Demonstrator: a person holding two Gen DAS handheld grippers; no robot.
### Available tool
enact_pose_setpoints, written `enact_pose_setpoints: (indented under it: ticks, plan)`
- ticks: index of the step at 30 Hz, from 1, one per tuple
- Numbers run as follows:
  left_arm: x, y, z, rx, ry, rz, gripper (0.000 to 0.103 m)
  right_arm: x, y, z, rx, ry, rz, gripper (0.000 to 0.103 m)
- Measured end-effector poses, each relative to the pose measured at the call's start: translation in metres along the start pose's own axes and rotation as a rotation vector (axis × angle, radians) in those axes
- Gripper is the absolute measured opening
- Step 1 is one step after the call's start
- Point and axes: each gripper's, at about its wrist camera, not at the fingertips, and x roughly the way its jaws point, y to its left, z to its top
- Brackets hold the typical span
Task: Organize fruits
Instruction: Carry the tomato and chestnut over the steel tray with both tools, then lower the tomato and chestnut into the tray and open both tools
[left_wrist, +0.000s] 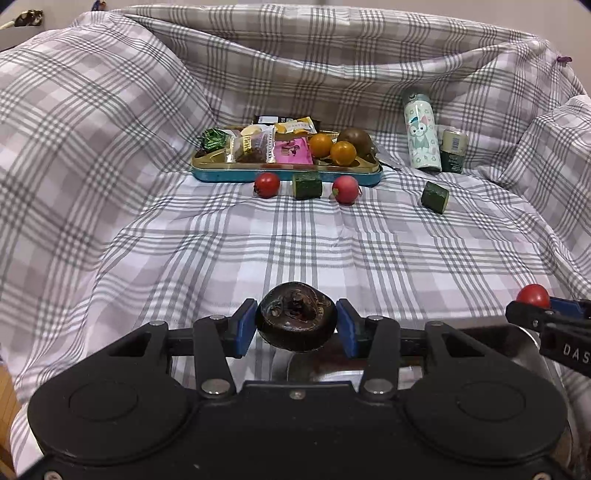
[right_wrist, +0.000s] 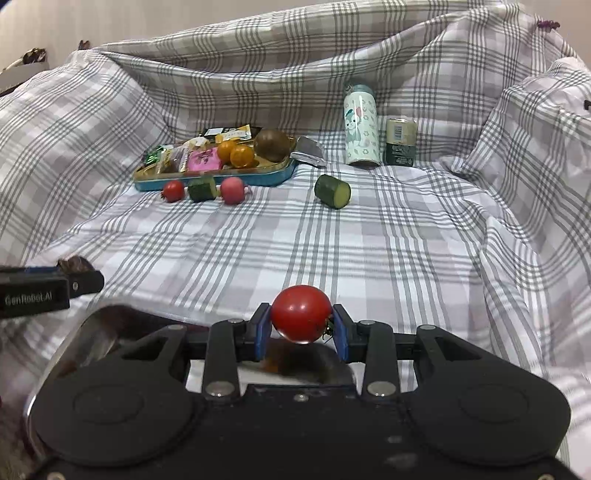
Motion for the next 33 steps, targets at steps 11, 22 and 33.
enact_pose_setpoints:
  ticks: [11,22,33]
  plan:
    - [-0.016,-0.003,-0.022,-0.013,0.061,-0.094,0.053,-0.032,0.017,-0.029,-0.06,-0.033,0.07,0.037]
    - [-0.01,-0.004,-0.023,-0.038,0.089,-0.128,0.053,-0.032,0.024,-0.038,-0.101,-0.019,0.094,0.037]
    - [-0.01,-0.027,-0.024,0.078,0.048,-0.169,0.054,-0.024,0.018,-0.038,-0.061,0.004,0.051,0.037]
